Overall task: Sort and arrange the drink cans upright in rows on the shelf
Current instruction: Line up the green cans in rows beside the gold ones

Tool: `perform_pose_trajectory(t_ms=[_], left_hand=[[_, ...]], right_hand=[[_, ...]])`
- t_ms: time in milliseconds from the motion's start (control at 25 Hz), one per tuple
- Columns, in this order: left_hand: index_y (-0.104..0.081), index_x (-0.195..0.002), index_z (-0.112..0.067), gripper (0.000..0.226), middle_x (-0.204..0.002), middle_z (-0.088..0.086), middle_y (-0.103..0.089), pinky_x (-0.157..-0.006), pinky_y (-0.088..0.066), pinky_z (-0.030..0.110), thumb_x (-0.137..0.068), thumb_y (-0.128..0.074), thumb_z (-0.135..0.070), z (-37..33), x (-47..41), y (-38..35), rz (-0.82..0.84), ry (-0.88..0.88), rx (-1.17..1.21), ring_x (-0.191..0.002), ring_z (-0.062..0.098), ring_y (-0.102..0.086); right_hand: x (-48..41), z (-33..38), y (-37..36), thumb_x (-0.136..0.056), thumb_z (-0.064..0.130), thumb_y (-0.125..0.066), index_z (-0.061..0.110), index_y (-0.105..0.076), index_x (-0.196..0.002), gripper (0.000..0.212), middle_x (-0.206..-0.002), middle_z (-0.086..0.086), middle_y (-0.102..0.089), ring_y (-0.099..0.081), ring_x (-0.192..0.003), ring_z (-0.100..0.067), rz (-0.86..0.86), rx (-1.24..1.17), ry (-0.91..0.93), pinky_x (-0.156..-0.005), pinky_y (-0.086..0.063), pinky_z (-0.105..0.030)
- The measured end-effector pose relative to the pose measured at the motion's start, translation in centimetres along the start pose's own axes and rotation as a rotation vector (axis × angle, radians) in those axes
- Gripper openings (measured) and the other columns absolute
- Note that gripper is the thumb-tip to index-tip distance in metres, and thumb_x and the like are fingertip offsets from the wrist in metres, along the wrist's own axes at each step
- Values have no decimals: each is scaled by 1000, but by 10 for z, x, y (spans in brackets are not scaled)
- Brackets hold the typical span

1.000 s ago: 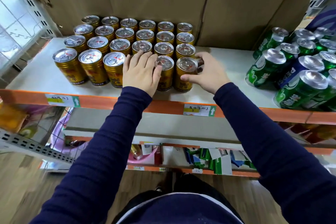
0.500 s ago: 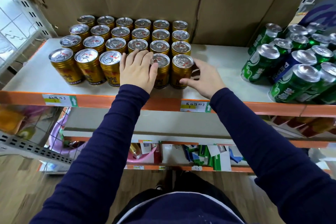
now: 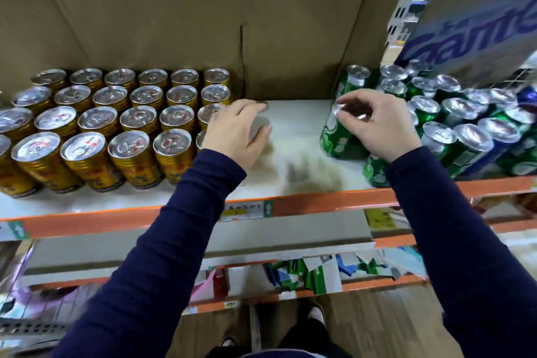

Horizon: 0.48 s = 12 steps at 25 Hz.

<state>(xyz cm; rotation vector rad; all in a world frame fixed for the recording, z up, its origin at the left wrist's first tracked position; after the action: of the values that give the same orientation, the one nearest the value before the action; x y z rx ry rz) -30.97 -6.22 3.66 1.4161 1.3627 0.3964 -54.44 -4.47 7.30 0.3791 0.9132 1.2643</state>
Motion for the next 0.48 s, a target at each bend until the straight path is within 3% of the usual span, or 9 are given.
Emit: perform_pose_trajectory(t_ms=[160,280,400,480], left_hand=[[-56,-124,-9,58,-123,10,-58,-95,-45,42,-86,-34,-48,-49,-45,-42,34,-37,72,-112,27,-55],[-50,-131,-11,50,-129,8,-55,-98,-39,31,-93,-45,-43,-73,-64,-75,124,25,152,-116,23,-52],[-47,-132,-13,73,-129,7,-56,-99,-42,32,-79,-55,-62,-89,-70,-103,187,125,274,-115,20,-53],[-47,-131,-15,85,-126,5,-56,-97,-44,32,-64,-69,-63,-93,-73,-114,155,209,304,-111,19,-54]], right_hand=[[-34,-51,45,-84,22,-68,15,-69,-104,21,-90,-2,-69,-64,-84,-16,62,69,-15,-81,-49,-26],[-55,-77,65,-86,25,-66,14,-67,-113,29,-104,-1,-67,-57,-90,-10,174,210,14,-80,-41,-21],[-73,-99,71,-86,28,-67,15,-63,-120,37,-118,-2,-64,-56,-101,-11,314,252,61,-83,-38,-18],[-82,-107,65,-84,33,-69,15,-59,-127,47,-125,-4,-61,-56,-111,-16,414,268,127,-87,-38,-19]])
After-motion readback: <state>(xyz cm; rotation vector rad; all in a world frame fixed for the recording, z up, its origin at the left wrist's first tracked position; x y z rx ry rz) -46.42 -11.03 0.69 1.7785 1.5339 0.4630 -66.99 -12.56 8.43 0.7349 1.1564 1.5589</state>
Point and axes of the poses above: each hand's wrist, its own x-axis away from the middle knuckle, its own y-axis out of the back of the hand, z = x × y, the point moved 3 cm from there along -x, towards the middle knuckle
